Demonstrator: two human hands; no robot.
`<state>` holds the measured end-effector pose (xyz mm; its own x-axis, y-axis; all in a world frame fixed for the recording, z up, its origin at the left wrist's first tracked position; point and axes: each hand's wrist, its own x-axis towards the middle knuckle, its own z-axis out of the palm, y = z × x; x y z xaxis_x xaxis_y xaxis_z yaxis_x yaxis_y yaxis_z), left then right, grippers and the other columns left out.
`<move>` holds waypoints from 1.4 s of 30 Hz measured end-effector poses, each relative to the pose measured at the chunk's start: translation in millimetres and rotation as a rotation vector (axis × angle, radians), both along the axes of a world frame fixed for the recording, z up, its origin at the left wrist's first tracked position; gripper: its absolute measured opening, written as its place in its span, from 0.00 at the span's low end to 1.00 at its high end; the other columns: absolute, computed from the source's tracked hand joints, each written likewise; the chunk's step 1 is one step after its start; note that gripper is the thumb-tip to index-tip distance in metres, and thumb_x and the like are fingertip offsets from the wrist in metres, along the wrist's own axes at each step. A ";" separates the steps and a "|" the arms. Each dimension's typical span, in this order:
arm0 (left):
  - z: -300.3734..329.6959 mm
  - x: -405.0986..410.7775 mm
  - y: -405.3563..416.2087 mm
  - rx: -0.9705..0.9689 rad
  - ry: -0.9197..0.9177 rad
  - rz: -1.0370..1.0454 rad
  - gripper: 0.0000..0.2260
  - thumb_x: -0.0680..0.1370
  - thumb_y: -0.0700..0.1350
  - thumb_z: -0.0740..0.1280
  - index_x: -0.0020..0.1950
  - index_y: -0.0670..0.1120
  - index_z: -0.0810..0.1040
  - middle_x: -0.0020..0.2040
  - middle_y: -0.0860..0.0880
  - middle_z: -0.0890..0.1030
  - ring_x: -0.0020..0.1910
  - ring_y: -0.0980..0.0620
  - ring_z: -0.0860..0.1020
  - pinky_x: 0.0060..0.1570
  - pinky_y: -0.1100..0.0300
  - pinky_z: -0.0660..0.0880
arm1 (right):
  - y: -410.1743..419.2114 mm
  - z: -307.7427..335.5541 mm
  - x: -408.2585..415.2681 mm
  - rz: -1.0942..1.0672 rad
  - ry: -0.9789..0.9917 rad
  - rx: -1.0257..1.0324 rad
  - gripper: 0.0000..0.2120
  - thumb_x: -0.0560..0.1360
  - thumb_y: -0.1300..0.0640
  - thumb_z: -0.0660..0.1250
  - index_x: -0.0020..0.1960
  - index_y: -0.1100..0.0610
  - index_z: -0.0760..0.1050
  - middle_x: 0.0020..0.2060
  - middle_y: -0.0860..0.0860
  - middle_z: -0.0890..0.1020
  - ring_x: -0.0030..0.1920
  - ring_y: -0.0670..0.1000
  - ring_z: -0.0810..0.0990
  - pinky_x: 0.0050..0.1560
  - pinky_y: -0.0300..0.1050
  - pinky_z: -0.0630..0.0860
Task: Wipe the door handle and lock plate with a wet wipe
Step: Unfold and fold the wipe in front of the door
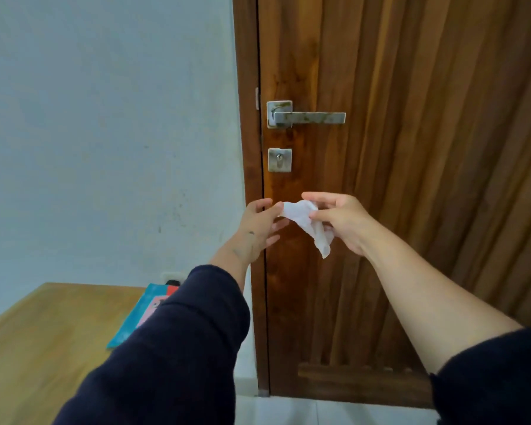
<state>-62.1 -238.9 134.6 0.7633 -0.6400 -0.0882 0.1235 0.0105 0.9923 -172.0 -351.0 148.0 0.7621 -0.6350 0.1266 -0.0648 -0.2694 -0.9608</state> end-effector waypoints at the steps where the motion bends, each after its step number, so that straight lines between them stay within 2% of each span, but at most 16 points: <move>1: 3.8 -0.5 -2.9 -0.029 -0.023 0.020 0.15 0.79 0.42 0.66 0.66 0.49 0.70 0.59 0.46 0.79 0.53 0.50 0.80 0.60 0.52 0.75 | -1.1 -0.2 -2.2 -0.001 -0.017 0.009 0.16 0.76 0.64 0.67 0.58 0.47 0.79 0.60 0.50 0.78 0.59 0.52 0.77 0.61 0.52 0.76; 4: 18.0 -3.3 -9.1 -0.080 -0.123 0.073 0.11 0.79 0.38 0.65 0.59 0.49 0.74 0.57 0.45 0.79 0.52 0.49 0.80 0.52 0.57 0.78 | -4.3 0.1 -6.7 -0.027 -0.081 0.057 0.12 0.76 0.60 0.68 0.58 0.50 0.79 0.57 0.50 0.80 0.57 0.51 0.79 0.60 0.50 0.77; 6: 26.3 -2.8 -11.1 -0.114 -0.160 0.107 0.10 0.80 0.36 0.62 0.57 0.49 0.75 0.57 0.43 0.78 0.54 0.47 0.79 0.49 0.57 0.79 | -5.3 0.1 -6.9 -0.076 -0.124 0.105 0.10 0.76 0.61 0.67 0.56 0.52 0.80 0.54 0.51 0.82 0.53 0.51 0.81 0.56 0.47 0.79; 9: 34.2 -0.7 -12.0 -0.107 -0.237 0.124 0.11 0.81 0.36 0.60 0.55 0.49 0.78 0.59 0.43 0.77 0.56 0.45 0.78 0.53 0.53 0.80 | -3.6 -0.3 -5.8 -0.085 -0.171 0.197 0.09 0.76 0.64 0.67 0.52 0.53 0.81 0.51 0.53 0.83 0.50 0.51 0.82 0.53 0.45 0.80; 12: 37.8 1.8 -10.4 -0.078 -0.334 0.165 0.13 0.82 0.37 0.59 0.57 0.49 0.79 0.62 0.42 0.77 0.58 0.43 0.78 0.55 0.49 0.79 | -0.2 -1.4 -1.8 -0.103 -0.162 0.180 0.09 0.76 0.63 0.67 0.50 0.52 0.81 0.50 0.52 0.83 0.50 0.50 0.82 0.52 0.43 0.80; 17: 37.0 3.3 -4.4 -0.080 -0.411 0.206 0.13 0.81 0.37 0.59 0.60 0.48 0.78 0.65 0.43 0.75 0.62 0.43 0.76 0.53 0.50 0.80 | 6.0 0.1 7.4 -0.041 -0.232 0.294 0.11 0.79 0.64 0.62 0.55 0.53 0.77 0.52 0.54 0.82 0.53 0.52 0.81 0.54 0.48 0.80; 23: 38.4 5.6 1.6 -0.114 -0.357 0.205 0.13 0.83 0.39 0.57 0.59 0.50 0.78 0.63 0.44 0.76 0.62 0.45 0.76 0.51 0.53 0.80 | 17.8 -4.4 15.8 0.061 -0.183 0.369 0.13 0.81 0.63 0.58 0.55 0.53 0.79 0.55 0.53 0.80 0.56 0.55 0.79 0.54 0.50 0.79; 26: 42.2 6.1 5.0 -0.125 -0.337 0.175 0.12 0.82 0.41 0.59 0.62 0.49 0.77 0.62 0.47 0.74 0.60 0.46 0.74 0.53 0.49 0.79 | 17.5 -8.3 16.8 0.139 -0.167 0.394 0.12 0.79 0.62 0.62 0.58 0.52 0.78 0.55 0.53 0.80 0.56 0.55 0.79 0.55 0.51 0.78; 30: 44.9 12.9 4.6 -0.101 -0.430 0.209 0.16 0.80 0.39 0.63 0.66 0.51 0.75 0.66 0.47 0.72 0.61 0.46 0.75 0.53 0.51 0.79 | 16.4 -13.1 14.7 0.235 -0.050 0.400 0.18 0.74 0.66 0.68 0.62 0.52 0.75 0.53 0.54 0.82 0.51 0.54 0.82 0.45 0.48 0.80; 33: 47.9 15.2 4.6 -0.095 -0.466 0.209 0.16 0.81 0.39 0.62 0.67 0.53 0.74 0.65 0.50 0.72 0.59 0.49 0.74 0.51 0.56 0.78 | 15.7 -17.6 13.6 0.244 0.003 0.407 0.19 0.73 0.66 0.69 0.62 0.53 0.75 0.51 0.55 0.83 0.48 0.54 0.84 0.43 0.48 0.81; 35: 49.8 14.5 5.9 -0.091 -0.483 0.182 0.18 0.80 0.37 0.62 0.67 0.53 0.73 0.63 0.52 0.71 0.58 0.50 0.73 0.49 0.57 0.77 | 13.6 -19.8 12.9 0.242 0.028 0.407 0.16 0.73 0.63 0.71 0.60 0.53 0.76 0.51 0.55 0.83 0.50 0.55 0.83 0.47 0.49 0.81; 37: 51.7 12.9 7.6 -0.092 -0.484 0.148 0.19 0.80 0.36 0.62 0.68 0.53 0.73 0.64 0.52 0.71 0.59 0.50 0.71 0.54 0.52 0.77 | 11.8 -20.6 11.6 0.245 0.058 0.403 0.12 0.75 0.53 0.69 0.58 0.52 0.75 0.55 0.54 0.81 0.54 0.54 0.80 0.55 0.52 0.78; 40: 55.8 9.3 9.8 -0.115 -0.443 0.082 0.21 0.79 0.33 0.61 0.68 0.52 0.74 0.62 0.53 0.71 0.59 0.49 0.73 0.46 0.56 0.79 | 8.4 -16.5 13.4 0.240 0.083 0.385 0.25 0.76 0.35 0.57 0.65 0.50 0.69 0.65 0.51 0.75 0.64 0.55 0.73 0.69 0.59 0.63; 42: 57.8 6.6 10.1 -0.122 -0.423 0.041 0.18 0.80 0.36 0.62 0.66 0.52 0.75 0.61 0.51 0.74 0.58 0.48 0.75 0.46 0.56 0.79 | 8.9 -10.9 17.0 0.234 0.076 0.396 0.33 0.75 0.31 0.49 0.71 0.51 0.66 0.71 0.51 0.68 0.72 0.56 0.65 0.73 0.61 0.50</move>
<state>-55.5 -228.8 192.5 0.7413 -0.5944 0.3118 -0.2962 0.1272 0.9466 -155.0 -342.2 137.2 0.8882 -0.4335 -0.1523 -0.1200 0.1011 -0.9876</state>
